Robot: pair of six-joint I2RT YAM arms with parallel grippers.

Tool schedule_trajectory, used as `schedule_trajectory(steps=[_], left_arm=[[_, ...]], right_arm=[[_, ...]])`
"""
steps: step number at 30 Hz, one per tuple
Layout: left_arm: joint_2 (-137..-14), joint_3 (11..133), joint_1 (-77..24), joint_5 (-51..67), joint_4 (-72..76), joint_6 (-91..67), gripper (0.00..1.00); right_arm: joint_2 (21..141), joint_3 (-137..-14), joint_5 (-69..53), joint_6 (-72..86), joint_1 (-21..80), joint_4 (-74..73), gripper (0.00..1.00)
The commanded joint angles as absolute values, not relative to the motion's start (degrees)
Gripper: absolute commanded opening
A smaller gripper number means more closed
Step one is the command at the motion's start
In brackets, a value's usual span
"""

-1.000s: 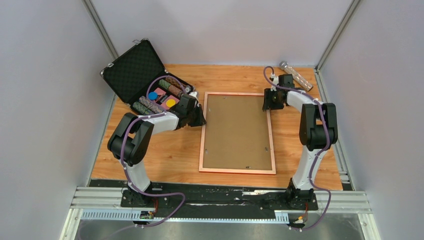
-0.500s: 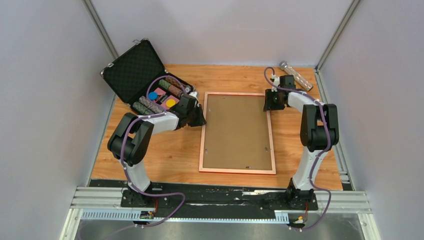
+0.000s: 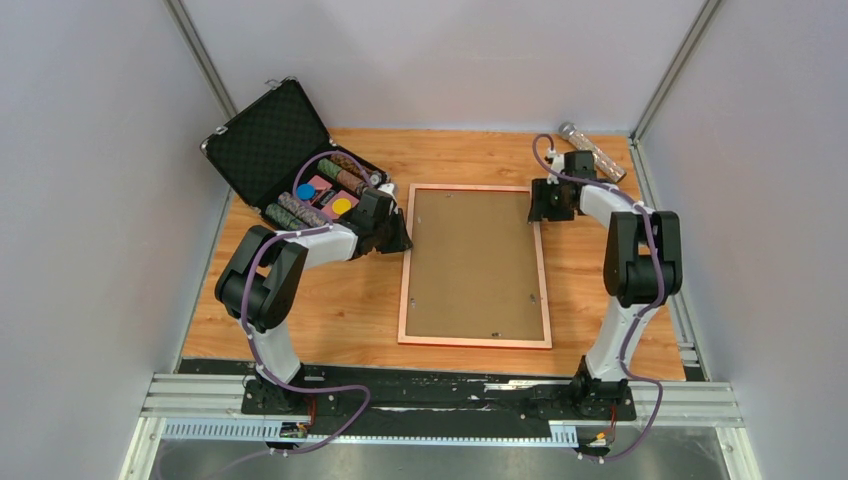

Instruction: Put the photo into the frame

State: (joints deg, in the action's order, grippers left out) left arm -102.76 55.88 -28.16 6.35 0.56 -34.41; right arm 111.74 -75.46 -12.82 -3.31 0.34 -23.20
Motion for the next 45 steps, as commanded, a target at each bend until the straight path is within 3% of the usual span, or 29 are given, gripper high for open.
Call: schedule_trajectory(steps=[1,16,28,45], left_arm=[[-102.0,56.3,-28.3,6.0,1.7,-34.5,0.07],[-101.8,56.4,-28.3,6.0,1.5,-34.4,0.07],[-102.2,56.3,-28.3,5.6,2.1,-34.1,0.07],[-101.7,56.1,-28.3,5.8,2.2,-34.5,0.08]], right_arm=[[104.5,-74.0,-16.6,-3.1,-1.4,-23.1,0.54],[82.5,-52.6,-27.0,-17.7,-1.2,-31.8,0.64],[77.7,-45.1,-28.3,-22.3,1.8,-35.9,0.73],[78.4,-42.6,-21.0,-23.2,6.1,-36.9,0.65]])
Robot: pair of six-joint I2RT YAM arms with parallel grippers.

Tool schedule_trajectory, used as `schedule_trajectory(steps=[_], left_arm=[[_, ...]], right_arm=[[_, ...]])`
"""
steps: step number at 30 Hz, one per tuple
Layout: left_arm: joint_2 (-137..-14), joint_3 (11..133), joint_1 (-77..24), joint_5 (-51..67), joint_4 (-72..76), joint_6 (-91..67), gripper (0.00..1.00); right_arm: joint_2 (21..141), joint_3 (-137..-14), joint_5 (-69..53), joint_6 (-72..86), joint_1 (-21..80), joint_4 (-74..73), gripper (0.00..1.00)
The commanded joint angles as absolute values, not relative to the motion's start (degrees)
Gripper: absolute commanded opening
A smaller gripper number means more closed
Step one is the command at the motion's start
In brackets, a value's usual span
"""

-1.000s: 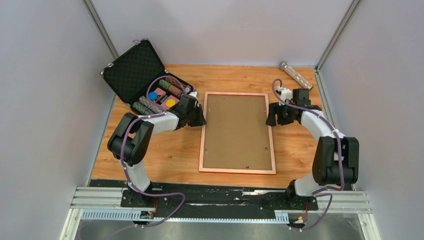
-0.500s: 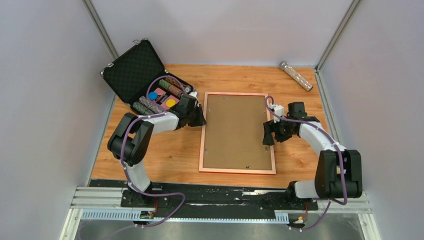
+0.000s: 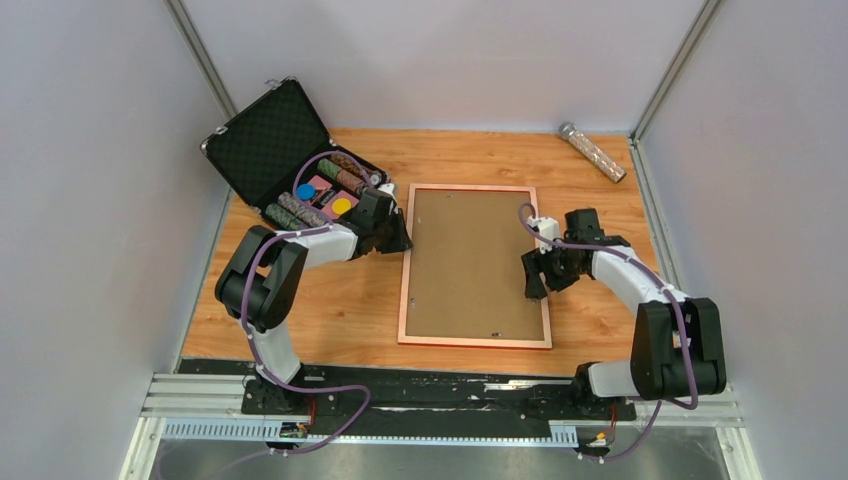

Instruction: Put the photo into the frame

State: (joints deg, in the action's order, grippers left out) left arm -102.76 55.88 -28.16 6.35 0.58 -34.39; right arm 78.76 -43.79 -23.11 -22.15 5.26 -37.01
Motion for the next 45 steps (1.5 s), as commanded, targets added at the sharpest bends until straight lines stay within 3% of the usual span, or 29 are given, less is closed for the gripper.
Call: schedule_trajectory(steps=[1,29,45], left_arm=[[-101.7,56.1,-28.3,5.8,2.2,-34.5,0.08],[-101.3,55.9,-28.3,5.4,2.4,-34.4,0.08],[-101.4,55.9,-28.3,5.5,2.3,-34.5,0.08]], right_arm=[[78.5,-42.5,-20.5,-23.1,6.1,-36.8,0.65],[79.8,-43.3,-17.2,-20.7,8.1,-37.3,0.65],[82.8,-44.7,-13.1,-19.1,8.5,-35.1,0.50]])
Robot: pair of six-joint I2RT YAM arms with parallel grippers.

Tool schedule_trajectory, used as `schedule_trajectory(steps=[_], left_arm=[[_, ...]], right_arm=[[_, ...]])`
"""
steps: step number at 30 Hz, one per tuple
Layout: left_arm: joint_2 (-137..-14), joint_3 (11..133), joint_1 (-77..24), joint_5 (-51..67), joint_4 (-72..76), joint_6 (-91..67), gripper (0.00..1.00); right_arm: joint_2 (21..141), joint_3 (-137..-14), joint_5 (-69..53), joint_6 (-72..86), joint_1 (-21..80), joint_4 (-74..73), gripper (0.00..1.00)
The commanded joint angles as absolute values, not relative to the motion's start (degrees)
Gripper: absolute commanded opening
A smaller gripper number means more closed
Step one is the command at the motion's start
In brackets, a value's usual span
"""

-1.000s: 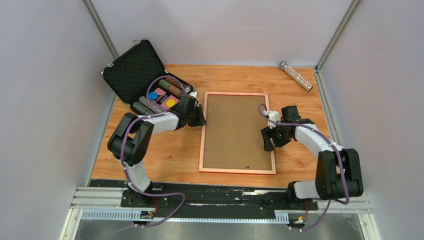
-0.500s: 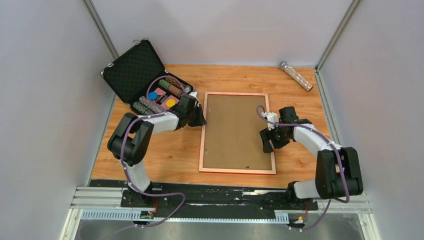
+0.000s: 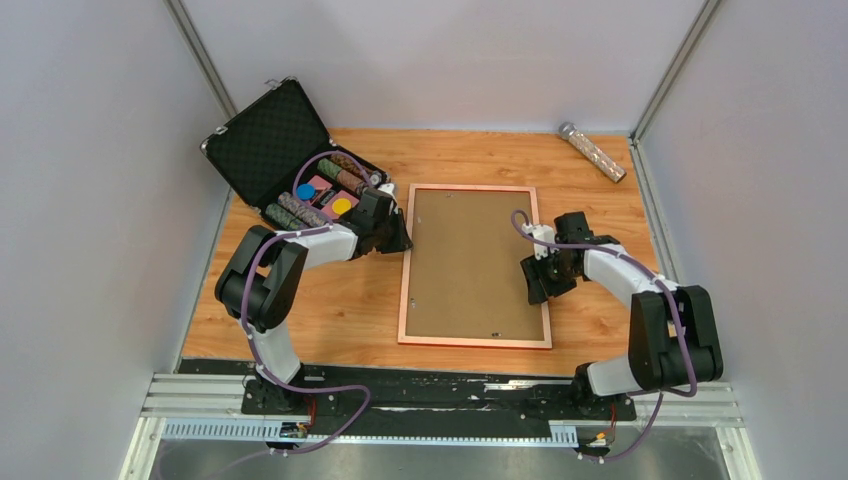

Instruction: Put the photo into the frame

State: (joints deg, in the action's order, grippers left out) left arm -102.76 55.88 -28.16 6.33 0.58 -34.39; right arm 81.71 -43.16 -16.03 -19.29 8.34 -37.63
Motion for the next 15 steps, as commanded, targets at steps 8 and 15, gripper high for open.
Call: schedule_trajectory(steps=[8,15], left_arm=[[-101.5,56.0,-28.3,5.7,2.3,-34.5,0.08],[-101.4,56.0,-28.3,5.7,2.2,-34.5,0.08]], right_arm=[[83.8,-45.5,-12.1,-18.6,8.6,-34.8,0.47],[83.8,-45.5,-11.2,-18.9,8.5,-34.7,0.45]])
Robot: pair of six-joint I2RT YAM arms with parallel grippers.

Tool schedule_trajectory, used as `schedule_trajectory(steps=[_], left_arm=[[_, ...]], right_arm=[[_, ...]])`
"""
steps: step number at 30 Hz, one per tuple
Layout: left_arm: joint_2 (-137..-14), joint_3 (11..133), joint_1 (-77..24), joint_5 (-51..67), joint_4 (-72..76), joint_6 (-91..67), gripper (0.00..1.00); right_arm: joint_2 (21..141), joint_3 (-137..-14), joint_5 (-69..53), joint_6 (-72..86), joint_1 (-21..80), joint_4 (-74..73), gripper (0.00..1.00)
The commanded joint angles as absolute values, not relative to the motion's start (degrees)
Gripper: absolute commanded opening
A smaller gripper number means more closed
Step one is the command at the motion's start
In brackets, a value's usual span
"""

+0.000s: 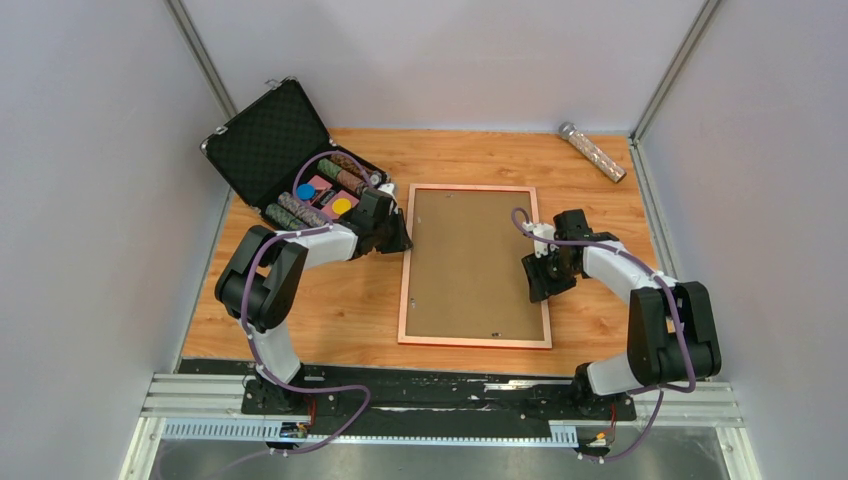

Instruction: Put the photo into the frame

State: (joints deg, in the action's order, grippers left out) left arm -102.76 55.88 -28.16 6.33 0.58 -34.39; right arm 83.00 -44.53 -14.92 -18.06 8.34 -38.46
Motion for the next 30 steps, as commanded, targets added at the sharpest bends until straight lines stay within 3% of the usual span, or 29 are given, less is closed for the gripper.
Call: schedule_trajectory(steps=[1,30], left_arm=[[-101.5,56.0,-28.3,5.7,2.2,-34.5,0.08],[-101.7,56.1,-28.3,5.9,2.1,-34.5,0.08]], right_arm=[[83.6,-45.5,-11.1,-19.0,8.4,-34.7,0.45],[82.7,-45.7,-12.0,-19.0,5.2,-36.1,0.40]])
